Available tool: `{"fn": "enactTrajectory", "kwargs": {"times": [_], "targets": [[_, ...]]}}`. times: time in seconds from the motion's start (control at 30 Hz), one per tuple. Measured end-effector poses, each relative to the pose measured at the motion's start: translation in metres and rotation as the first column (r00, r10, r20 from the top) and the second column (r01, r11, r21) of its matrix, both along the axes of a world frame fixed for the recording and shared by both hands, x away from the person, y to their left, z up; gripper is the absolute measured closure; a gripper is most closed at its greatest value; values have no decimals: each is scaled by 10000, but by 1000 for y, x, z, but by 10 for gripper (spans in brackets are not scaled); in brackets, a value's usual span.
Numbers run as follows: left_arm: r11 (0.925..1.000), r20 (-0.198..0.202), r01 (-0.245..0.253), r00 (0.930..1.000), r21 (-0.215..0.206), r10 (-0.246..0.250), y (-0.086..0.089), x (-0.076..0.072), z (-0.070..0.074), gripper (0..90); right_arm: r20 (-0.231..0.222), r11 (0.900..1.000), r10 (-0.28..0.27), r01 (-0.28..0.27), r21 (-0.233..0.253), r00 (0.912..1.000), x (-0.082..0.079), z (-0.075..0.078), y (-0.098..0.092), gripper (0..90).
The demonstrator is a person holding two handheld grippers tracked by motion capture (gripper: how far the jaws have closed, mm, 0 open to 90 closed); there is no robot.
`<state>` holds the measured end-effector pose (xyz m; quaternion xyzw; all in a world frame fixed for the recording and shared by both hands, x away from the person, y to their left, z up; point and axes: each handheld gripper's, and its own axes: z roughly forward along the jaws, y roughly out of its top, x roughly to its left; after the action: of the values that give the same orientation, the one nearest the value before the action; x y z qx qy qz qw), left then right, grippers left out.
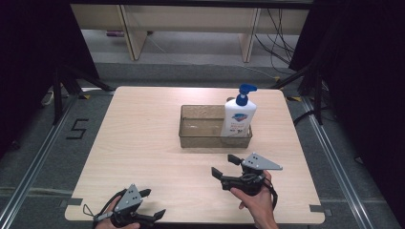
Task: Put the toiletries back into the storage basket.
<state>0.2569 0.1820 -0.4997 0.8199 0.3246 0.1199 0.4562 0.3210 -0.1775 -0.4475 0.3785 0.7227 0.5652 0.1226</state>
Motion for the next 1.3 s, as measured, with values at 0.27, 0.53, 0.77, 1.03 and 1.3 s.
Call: {"fn": "enactTrajectory", "kwargs": {"times": [0.27, 0.53, 0.77, 1.03, 1.3], "targets": [[9999, 3, -47, 10000, -89, 47, -1, -1, 0, 149, 33, 9995, 188, -187, -267, 9998, -5, -6, -1, 195], [10000, 38, -26, 10000, -16, 26, 0, 0, 0, 149, -167, 9991, 407, -409, -88, 9990, -12, -10, 2, 168], [10000, 22, -48, 10000, -65, 48, -1, 0, 0, 149, -137, 9981, 512, -517, -336, 9986, -16, -14, 3, 156], [10000, -14, -20, 10000, -45, 19, 0, 0, 0, 149, -205, 9961, 763, -772, -436, 9969, -24, -19, 5, 155], [9999, -28, -109, 9999, -18, 109, 0, 0, 0, 148, -190, 9938, 796, -808, -763, 9966, -31, -23, 5, 154]]}}
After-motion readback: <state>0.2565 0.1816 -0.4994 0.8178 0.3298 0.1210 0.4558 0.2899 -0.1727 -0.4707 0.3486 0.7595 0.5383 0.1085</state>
